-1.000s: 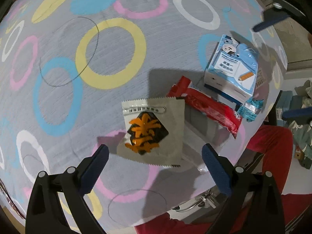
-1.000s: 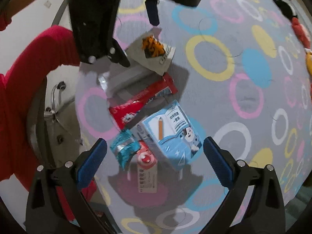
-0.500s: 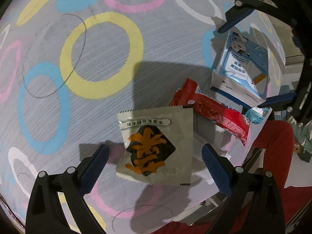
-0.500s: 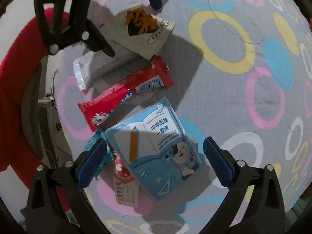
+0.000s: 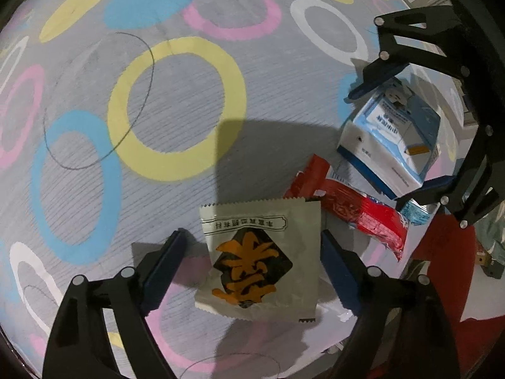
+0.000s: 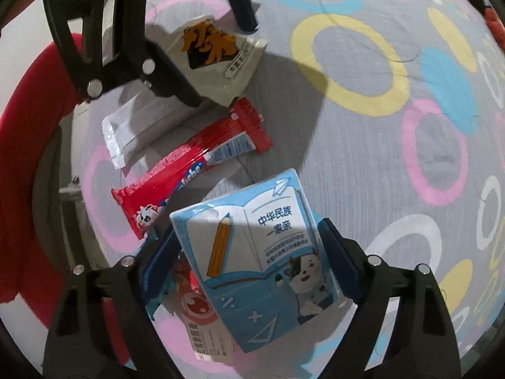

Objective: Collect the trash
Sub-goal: 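Grasp the orange-printed snack packet with the left tool while the right tool grasps the milk carton, then lift the snack packet and milk carton off the bed toward the bag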

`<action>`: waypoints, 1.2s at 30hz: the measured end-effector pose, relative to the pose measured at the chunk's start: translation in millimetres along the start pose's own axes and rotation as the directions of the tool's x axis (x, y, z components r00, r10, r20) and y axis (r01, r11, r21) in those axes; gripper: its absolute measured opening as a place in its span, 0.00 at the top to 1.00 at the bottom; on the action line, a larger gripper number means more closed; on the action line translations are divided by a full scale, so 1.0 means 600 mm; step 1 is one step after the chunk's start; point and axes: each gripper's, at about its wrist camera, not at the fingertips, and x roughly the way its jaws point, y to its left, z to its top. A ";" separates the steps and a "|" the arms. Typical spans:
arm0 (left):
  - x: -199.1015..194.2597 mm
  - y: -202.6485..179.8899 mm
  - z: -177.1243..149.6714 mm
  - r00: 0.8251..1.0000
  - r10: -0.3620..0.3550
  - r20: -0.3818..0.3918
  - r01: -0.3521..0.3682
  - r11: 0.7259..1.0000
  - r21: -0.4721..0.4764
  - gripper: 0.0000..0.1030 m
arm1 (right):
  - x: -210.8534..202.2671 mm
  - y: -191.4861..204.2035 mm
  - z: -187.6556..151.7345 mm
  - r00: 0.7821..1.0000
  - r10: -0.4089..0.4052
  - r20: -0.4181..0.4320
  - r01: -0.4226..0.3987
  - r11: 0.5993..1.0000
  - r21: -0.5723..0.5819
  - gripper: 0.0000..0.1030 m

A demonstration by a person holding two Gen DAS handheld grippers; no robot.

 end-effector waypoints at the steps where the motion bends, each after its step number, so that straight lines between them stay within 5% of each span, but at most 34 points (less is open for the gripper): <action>1: 0.002 -0.001 0.000 1.000 0.005 0.002 -0.005 1.000 -0.012 0.20 | 0.000 0.001 -0.002 1.000 -0.009 0.005 0.008 1.000 0.009 0.20; 7: 0.015 -0.023 -0.005 0.994 0.103 0.023 -0.101 0.994 -0.048 0.20 | -0.012 0.005 -0.009 0.992 -0.107 0.063 0.101 0.990 0.095 0.24; 10: 0.010 -0.017 -0.013 0.989 0.140 0.040 -0.136 0.986 -0.099 0.35 | -0.022 0.003 -0.016 0.985 -0.145 0.091 0.131 0.981 0.142 0.24; 14: -0.005 0.016 -0.023 0.992 0.105 0.069 -0.086 0.970 -0.228 0.60 | -0.038 0.001 -0.031 0.964 -0.226 0.138 0.188 0.951 0.246 0.25; 18: -0.013 0.031 -0.034 0.990 0.111 0.089 -0.078 0.946 -0.316 0.67 | -0.046 -0.010 -0.040 0.947 -0.285 0.146 0.222 0.913 0.343 0.29; 30: -0.070 0.118 -0.075 0.981 0.094 0.173 0.005 0.868 -0.497 0.74 | -0.088 -0.019 -0.073 0.892 -0.411 0.190 0.225 0.765 0.603 0.30; 36: -0.135 0.095 -0.124 0.960 0.175 0.217 -0.051 0.877 -0.479 0.74 | -0.128 0.006 -0.081 0.857 -0.479 0.189 0.242 0.699 0.673 0.30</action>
